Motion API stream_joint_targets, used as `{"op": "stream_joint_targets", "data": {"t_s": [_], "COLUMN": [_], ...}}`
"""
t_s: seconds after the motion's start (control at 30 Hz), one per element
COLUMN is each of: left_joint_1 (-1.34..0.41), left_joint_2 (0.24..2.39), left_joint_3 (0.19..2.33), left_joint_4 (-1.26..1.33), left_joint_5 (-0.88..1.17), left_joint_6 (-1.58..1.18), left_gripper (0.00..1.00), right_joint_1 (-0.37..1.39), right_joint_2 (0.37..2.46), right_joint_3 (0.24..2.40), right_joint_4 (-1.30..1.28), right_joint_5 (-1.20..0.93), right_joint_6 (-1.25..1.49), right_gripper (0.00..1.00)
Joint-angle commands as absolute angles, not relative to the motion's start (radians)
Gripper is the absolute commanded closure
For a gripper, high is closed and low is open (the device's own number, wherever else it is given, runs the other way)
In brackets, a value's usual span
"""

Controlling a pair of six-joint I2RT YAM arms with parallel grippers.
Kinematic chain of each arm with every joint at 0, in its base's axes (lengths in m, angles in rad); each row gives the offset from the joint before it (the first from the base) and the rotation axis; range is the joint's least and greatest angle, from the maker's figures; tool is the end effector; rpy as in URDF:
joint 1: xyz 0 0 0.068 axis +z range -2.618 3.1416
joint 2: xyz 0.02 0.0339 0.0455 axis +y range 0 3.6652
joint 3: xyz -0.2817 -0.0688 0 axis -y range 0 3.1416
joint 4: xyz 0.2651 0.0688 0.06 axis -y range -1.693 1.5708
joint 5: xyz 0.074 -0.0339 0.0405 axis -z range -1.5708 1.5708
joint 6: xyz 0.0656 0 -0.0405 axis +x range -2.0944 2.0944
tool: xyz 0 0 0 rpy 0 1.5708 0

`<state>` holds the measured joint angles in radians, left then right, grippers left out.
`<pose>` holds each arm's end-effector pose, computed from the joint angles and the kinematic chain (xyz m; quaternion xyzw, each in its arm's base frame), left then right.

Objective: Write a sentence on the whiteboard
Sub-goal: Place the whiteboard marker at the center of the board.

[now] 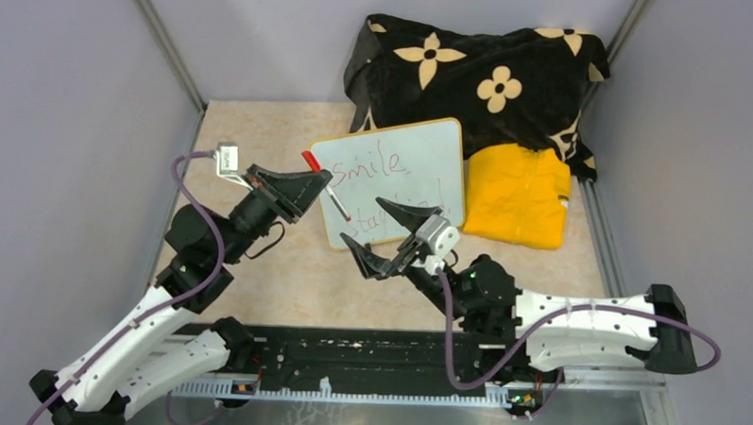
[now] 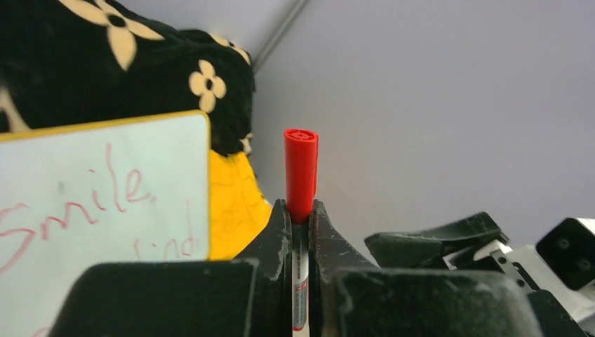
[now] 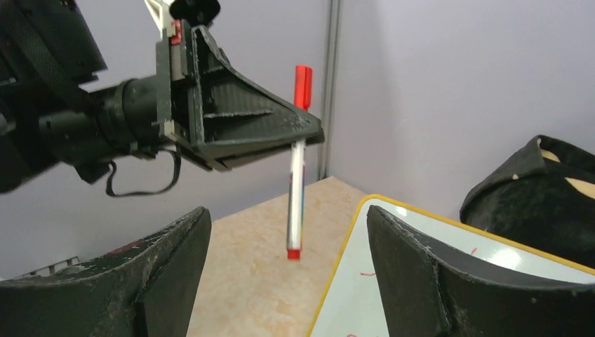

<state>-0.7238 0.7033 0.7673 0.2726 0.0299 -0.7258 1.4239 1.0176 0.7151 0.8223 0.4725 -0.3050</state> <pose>0.1468 -0.1323 0.4186 0.0116 0.5786 -0.5471 0.6048 0.0673 0.2507 0.3973 -0.2396 0.4706 0.3468 0.7751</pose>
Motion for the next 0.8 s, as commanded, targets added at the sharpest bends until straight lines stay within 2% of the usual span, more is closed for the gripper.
{"op": "stream_joint_targets", "data": {"t_s": [0.0,0.2,0.33,0.47,0.6,0.77], "left_joint_1": [-0.723,-0.723,-0.724,-0.718,-0.649,-0.451], "left_joint_2": [0.708,0.763,0.844,0.854,0.913,0.992], "left_joint_3": [0.916,1.047,1.102,1.028,0.955,0.882], "left_joint_4": [-0.047,-0.393,-0.622,-0.718,-0.693,-0.64], "left_joint_5": [-0.09,-0.226,-0.362,-0.445,-0.393,-0.216], "left_joint_6": [-0.515,-0.379,-0.389,-0.436,-0.435,-0.42], "left_gripper": [1.0,1.0,1.0,1.0,1.0,1.0], "right_joint_1": [1.427,1.425,1.424,1.424,1.425,1.424], "right_joint_2": [0.888,0.779,0.769,0.786,0.804,0.779], "right_joint_3": [0.695,0.623,0.593,0.585,0.582,0.588], "right_joint_4": [0.577,0.499,0.486,0.476,0.492,0.452], "right_joint_5": [0.492,0.611,0.645,0.681,0.726,0.773], "right_joint_6": [-0.242,-0.252,-0.271,-0.275,-0.266,-0.216], "right_gripper": [0.2,0.2,0.2,0.2,0.2,0.2]}}
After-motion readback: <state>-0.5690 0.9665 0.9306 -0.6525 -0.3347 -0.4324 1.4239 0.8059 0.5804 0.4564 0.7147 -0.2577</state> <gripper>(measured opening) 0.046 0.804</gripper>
